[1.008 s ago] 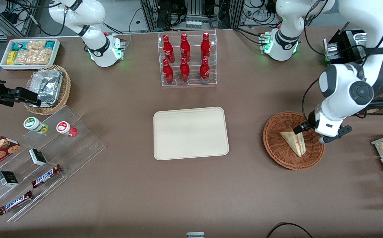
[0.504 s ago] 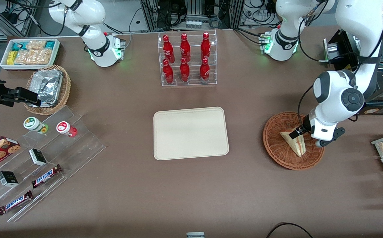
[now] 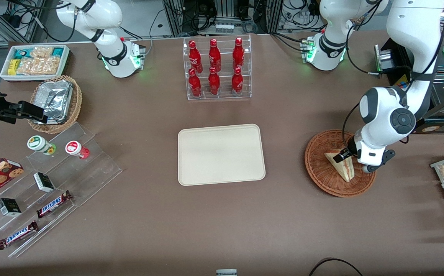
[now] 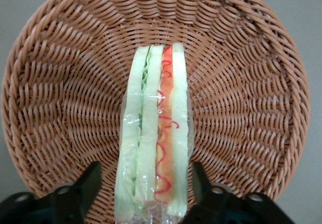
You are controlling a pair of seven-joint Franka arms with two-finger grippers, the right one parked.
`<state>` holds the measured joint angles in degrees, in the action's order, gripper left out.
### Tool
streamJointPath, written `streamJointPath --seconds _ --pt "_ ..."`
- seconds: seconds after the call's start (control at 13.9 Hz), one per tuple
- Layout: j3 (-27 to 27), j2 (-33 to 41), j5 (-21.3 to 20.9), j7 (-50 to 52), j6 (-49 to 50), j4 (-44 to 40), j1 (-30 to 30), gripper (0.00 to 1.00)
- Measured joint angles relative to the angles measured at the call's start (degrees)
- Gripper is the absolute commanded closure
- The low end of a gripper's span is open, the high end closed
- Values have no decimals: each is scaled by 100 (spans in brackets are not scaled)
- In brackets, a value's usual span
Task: Place sandwich from basket to tray
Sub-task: 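Lower the open left gripper around the wrapped sandwich's crust edge, then close the left gripper on the sandwich and lift it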
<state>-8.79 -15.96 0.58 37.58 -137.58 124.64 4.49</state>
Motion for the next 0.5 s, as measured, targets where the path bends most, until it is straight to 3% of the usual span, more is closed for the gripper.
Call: streamJointPath --seconds 0.22,0.5 --pt "-13 -1 0 46 56 -89 -38 100" --pt "-69 48 -5 43 1081 -773 -197 100"
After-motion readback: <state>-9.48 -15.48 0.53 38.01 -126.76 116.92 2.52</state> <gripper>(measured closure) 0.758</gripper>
